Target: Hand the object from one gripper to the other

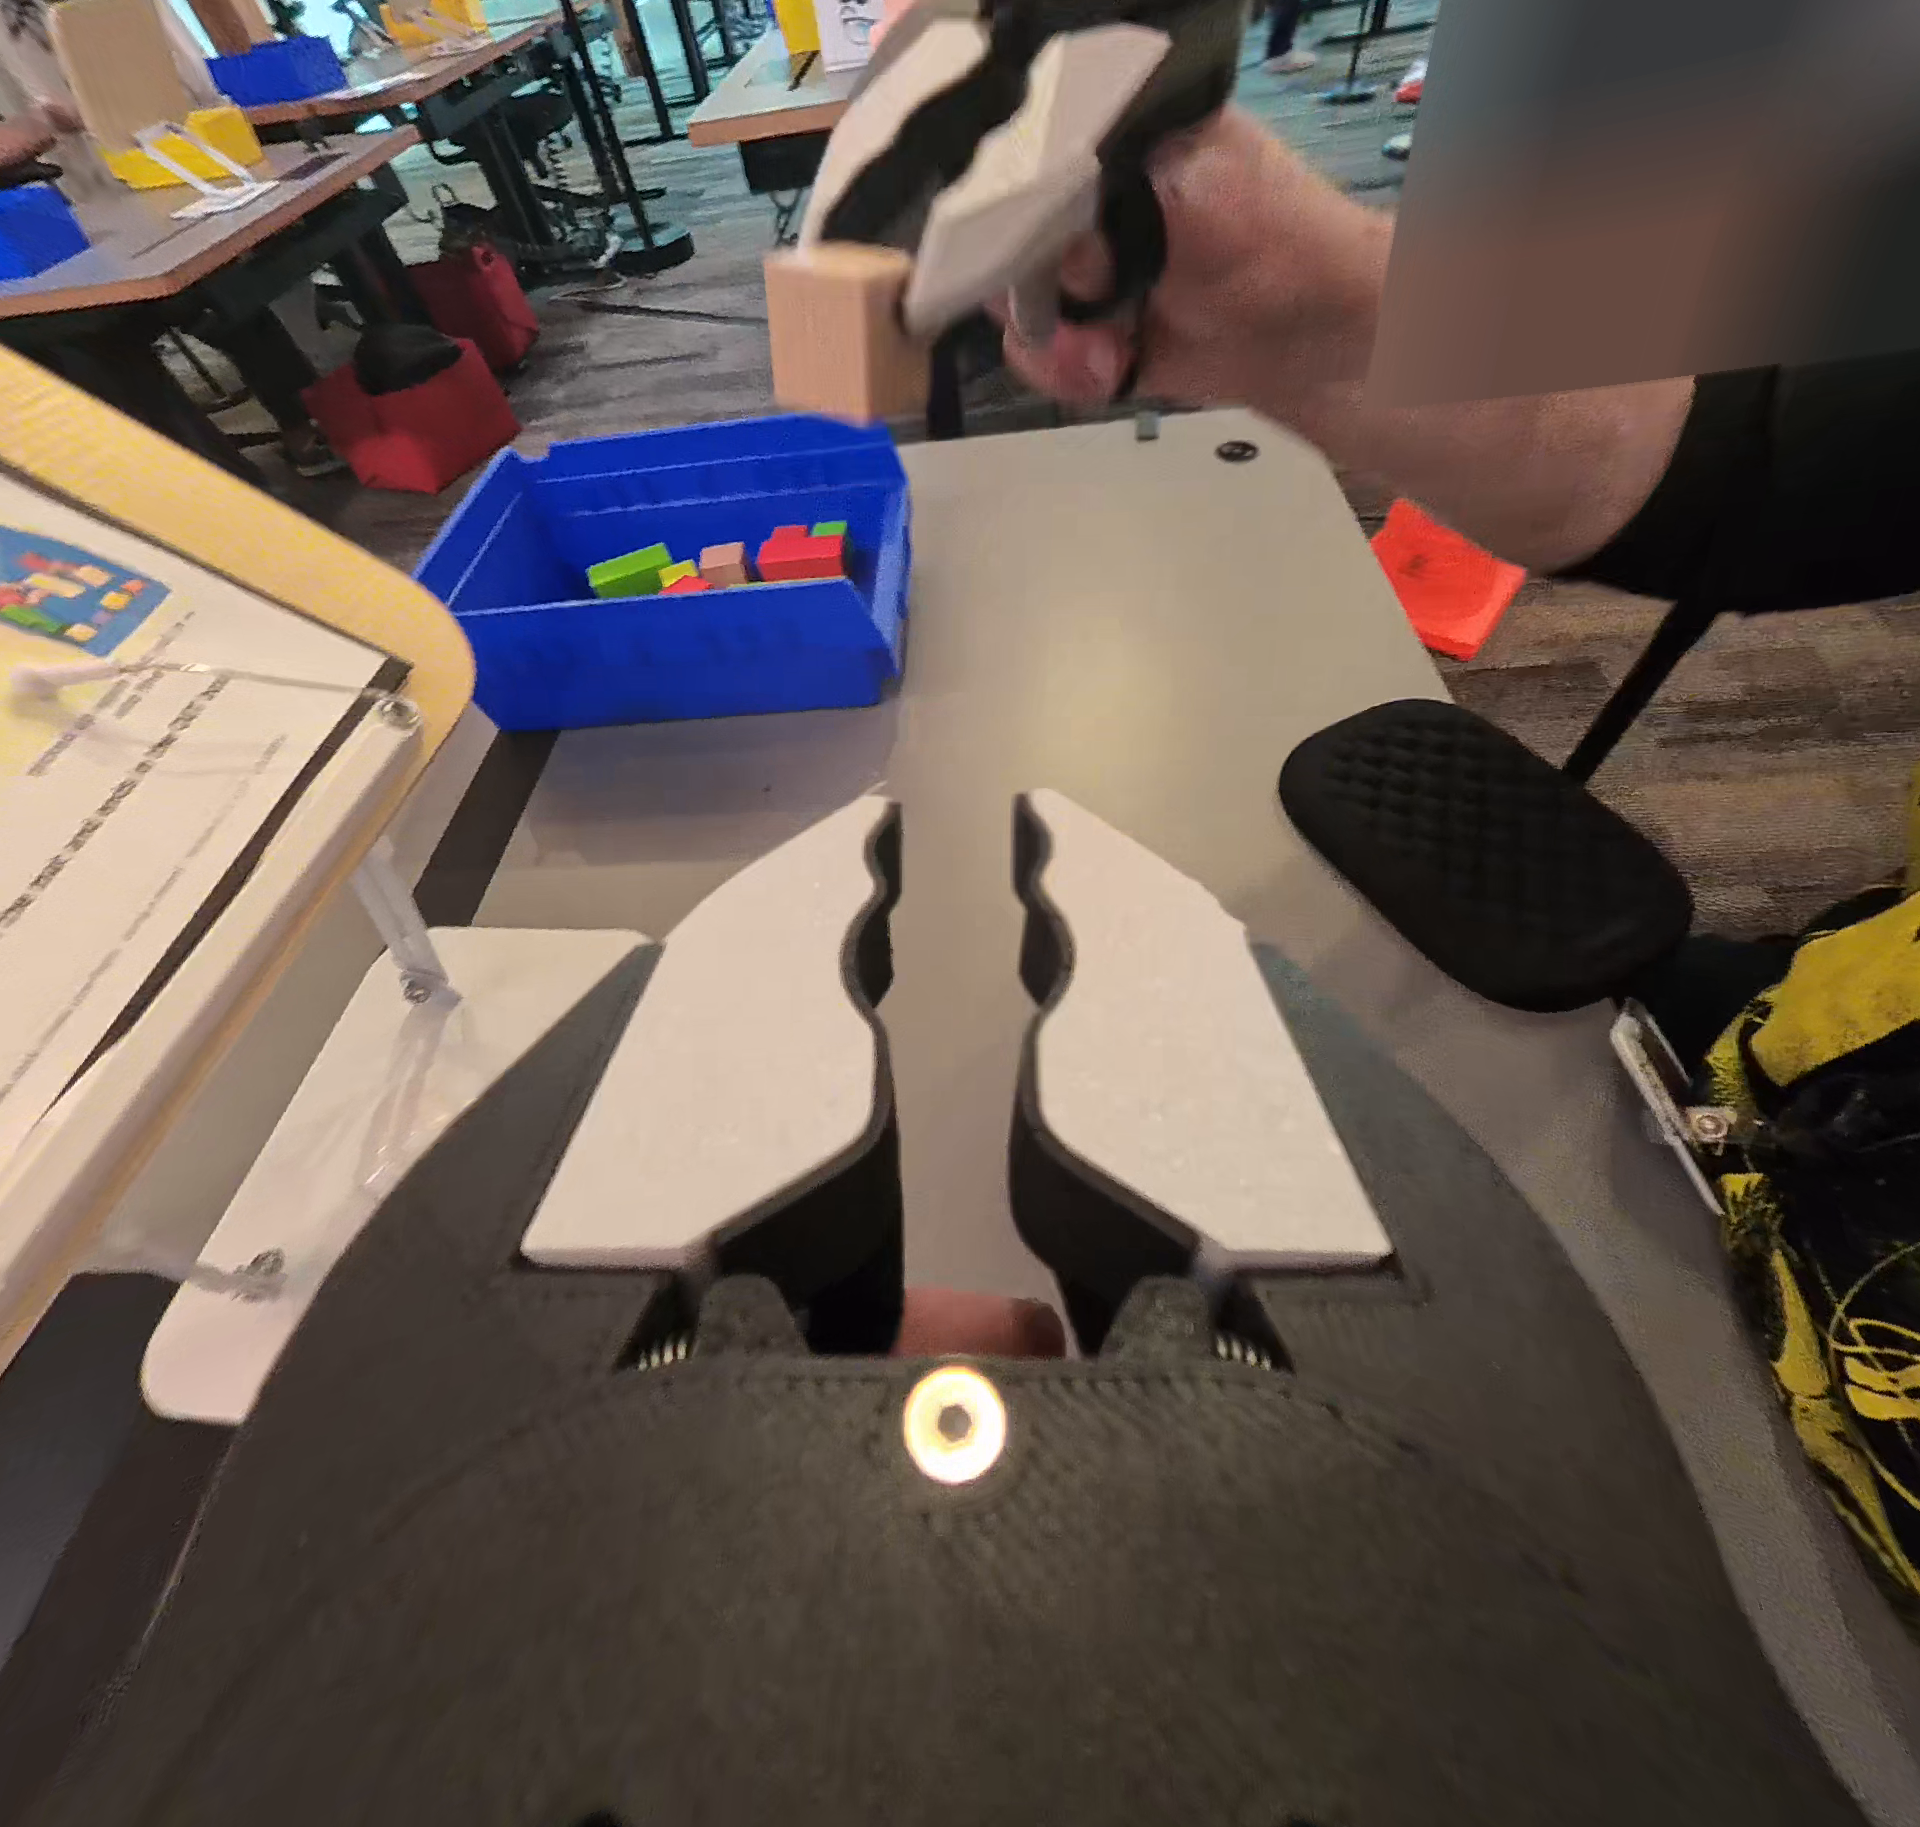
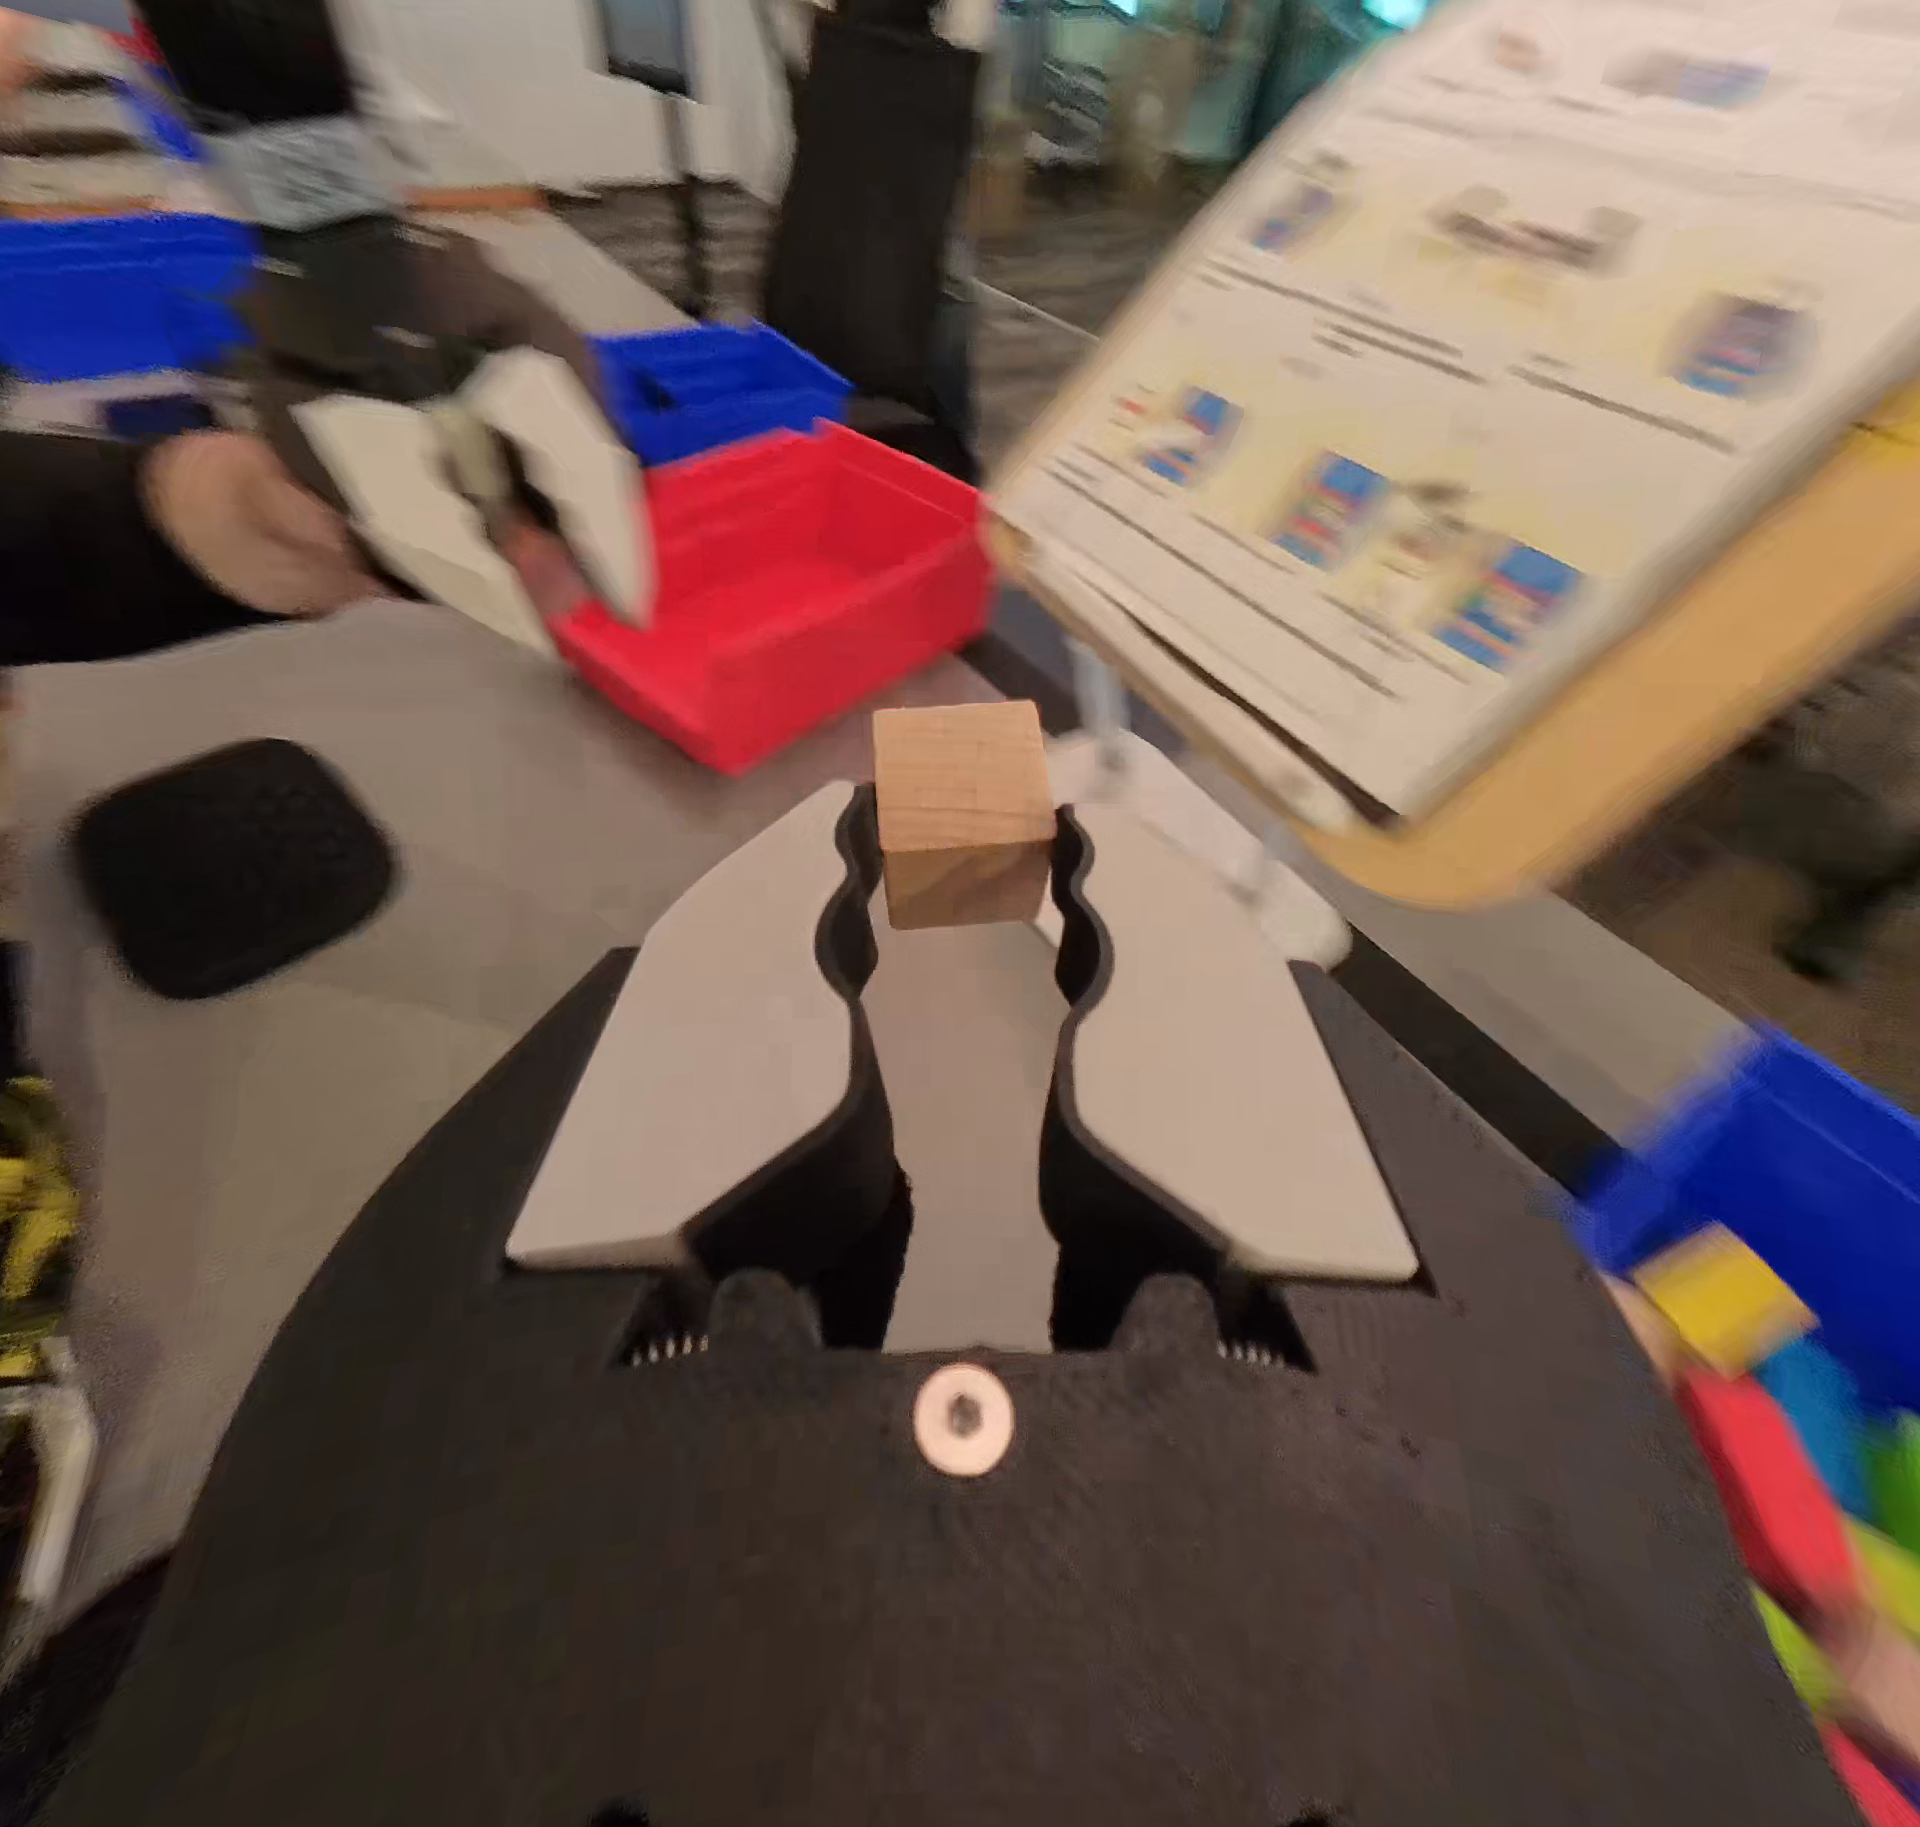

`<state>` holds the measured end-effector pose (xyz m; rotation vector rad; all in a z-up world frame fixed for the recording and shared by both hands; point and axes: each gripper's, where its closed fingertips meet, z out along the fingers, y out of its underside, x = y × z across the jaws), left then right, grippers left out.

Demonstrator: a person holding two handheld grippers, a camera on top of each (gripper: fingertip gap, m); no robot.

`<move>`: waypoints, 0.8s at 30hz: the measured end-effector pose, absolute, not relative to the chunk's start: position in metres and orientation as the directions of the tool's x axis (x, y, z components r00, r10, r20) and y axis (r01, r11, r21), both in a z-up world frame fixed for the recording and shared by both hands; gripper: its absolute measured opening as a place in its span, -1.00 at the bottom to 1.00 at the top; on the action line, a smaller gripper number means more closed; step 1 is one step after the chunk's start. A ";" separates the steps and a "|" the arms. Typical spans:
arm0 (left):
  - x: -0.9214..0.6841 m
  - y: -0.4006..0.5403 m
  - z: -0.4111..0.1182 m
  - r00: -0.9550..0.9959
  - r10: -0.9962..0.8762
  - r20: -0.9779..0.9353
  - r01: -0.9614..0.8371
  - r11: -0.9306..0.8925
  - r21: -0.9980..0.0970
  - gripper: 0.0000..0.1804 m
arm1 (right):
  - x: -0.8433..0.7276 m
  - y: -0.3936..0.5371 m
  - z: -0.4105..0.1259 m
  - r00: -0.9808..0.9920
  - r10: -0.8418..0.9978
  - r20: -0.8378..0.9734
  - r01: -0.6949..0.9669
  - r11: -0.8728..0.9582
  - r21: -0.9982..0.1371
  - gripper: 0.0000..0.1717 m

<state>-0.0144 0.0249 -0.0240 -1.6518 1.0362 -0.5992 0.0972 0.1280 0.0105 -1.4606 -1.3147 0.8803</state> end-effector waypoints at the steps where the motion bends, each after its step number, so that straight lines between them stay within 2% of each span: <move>1: -0.020 0.025 -0.025 0.509 -0.854 -0.103 -0.327 -0.082 -0.941 -0.77 | 0.119 0.156 0.006 0.243 0.966 0.086 0.341 -0.003 -0.940 -0.65; 5: -0.042 0.027 -0.039 0.546 -0.835 -0.068 -0.304 -0.122 -0.945 -1.00 | 0.187 0.250 -0.051 0.456 0.889 -0.026 0.475 -0.268 -0.838 -0.65; 10: -0.059 0.027 -0.059 0.606 -0.794 -0.048 -0.317 -0.186 -0.930 -1.00 | 0.218 0.290 -0.142 0.541 0.836 -0.098 0.614 -0.471 -0.634 -0.65; 15: -0.078 0.029 -0.075 0.650 -0.759 0.012 -0.295 -0.267 -0.917 -1.00 | 0.217 0.296 -0.191 0.552 0.822 -0.140 0.670 -0.537 -0.513 -0.65; 24: -0.082 0.030 -0.086 0.673 -0.739 0.037 -0.272 -0.293 -0.916 -1.00 | 0.208 0.307 -0.233 0.549 0.831 -0.088 0.741 -0.532 -0.409 -0.64</move>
